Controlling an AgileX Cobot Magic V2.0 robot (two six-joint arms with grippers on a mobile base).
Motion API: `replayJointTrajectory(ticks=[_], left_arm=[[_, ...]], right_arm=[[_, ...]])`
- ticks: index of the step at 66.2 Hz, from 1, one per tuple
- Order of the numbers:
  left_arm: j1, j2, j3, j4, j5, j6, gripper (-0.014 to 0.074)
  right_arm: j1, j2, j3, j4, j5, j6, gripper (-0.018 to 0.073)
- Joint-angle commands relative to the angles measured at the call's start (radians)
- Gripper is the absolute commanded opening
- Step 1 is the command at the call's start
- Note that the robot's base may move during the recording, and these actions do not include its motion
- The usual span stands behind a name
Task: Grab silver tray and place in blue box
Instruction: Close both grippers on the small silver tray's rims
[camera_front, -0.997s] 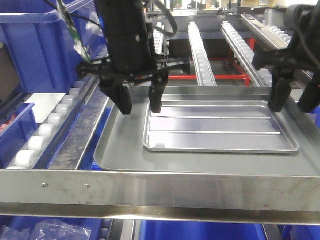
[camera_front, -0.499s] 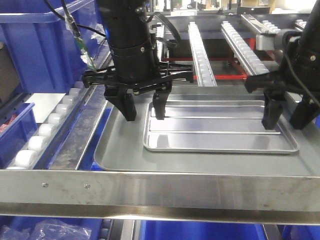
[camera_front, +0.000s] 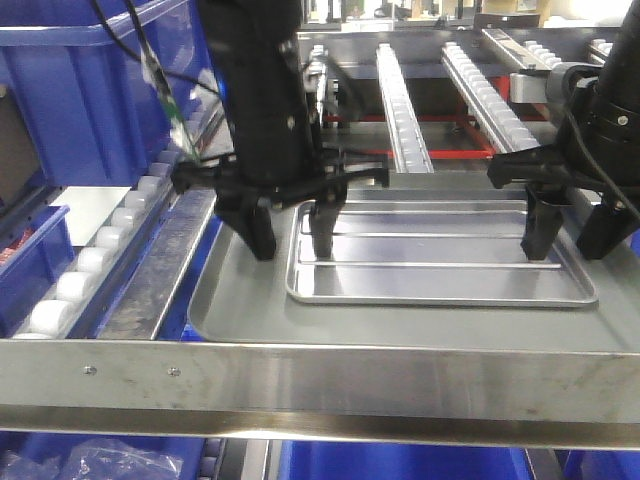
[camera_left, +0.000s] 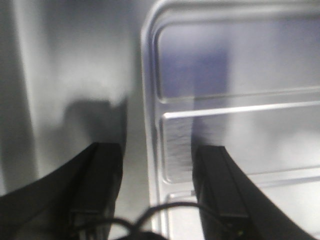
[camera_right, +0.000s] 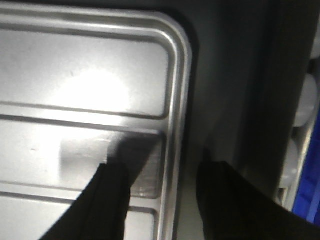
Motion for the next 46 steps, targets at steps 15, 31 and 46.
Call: replayJointTrajectory(ticks=[15,31,46], left_arm=[[0.002,-0.042,-0.029,0.002,0.008,-0.011,0.0231],[0.002,-0.042,-0.029,0.033,0.008,-0.011,-0.0069],[0.002,-0.044,-0.044,0.038,0.029,-0.011,-0.0098]], right_arm=[[-0.005,-0.048,-0.031,-0.002,-0.04,-0.01,0.0356],[-0.005,-0.048,-0.031,-0.003,-0.03,-0.01,0.0069],[-0.005,-0.059,-0.031,-0.006,-0.015,-0.01,0.0058]])
